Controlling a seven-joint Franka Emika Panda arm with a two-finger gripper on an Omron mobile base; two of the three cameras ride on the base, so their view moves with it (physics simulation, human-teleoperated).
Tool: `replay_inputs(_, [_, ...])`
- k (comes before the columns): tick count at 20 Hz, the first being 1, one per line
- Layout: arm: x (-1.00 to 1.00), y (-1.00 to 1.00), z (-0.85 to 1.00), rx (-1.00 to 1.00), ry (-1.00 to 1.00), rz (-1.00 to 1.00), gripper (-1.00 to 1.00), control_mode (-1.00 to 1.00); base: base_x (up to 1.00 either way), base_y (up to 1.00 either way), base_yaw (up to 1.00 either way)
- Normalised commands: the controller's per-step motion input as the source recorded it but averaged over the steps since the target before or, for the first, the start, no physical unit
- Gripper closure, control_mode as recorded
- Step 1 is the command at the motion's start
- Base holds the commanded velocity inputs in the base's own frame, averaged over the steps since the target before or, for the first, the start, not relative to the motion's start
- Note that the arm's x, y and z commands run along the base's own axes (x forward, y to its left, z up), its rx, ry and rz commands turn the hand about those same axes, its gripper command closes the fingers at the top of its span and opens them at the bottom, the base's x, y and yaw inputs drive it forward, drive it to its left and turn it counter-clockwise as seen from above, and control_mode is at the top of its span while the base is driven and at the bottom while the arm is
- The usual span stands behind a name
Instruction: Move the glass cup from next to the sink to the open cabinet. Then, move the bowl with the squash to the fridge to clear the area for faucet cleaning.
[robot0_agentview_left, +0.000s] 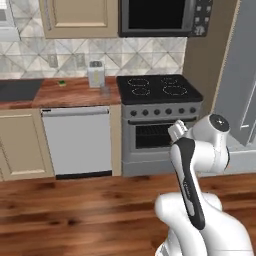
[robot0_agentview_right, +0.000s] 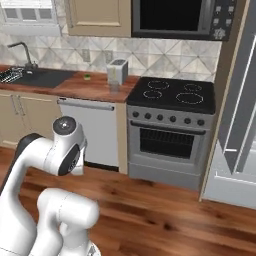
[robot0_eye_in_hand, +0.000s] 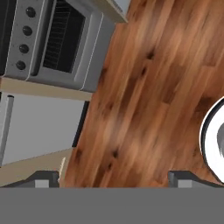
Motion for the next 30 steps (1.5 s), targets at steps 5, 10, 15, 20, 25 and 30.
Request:
replay_inputs(5, [0.0, 0.0, 0.0, 0.0, 0.0, 0.0, -1.0, 1.0, 1.0, 0.66, -0.28])
replay_inputs(10, [0.0, 0.0, 0.0, 0.0, 0.0, 0.0, -1.0, 1.0, 1.0, 0.38, -0.24])
replay_inputs(15, [0.0, 0.0, 0.0, 0.0, 0.0, 0.0, -1.0, 1.0, 1.0, 0.03, -0.14])
replay_inputs(20, [0.0, 0.0, 0.0, 0.0, 0.0, 0.0, -1.0, 1.0, 1.0, 0.07, -0.03])
replay_inputs(25, [0.0, 0.0, 0.0, 0.0, 0.0, 0.0, -1.0, 1.0, 1.0, 0.28, 0.0])
replay_inputs(30, [0.8, 0.0, -0.06, 0.0, 0.3, 0.11, -1.0, -1.0, 0.2, 0.03, 0.01])
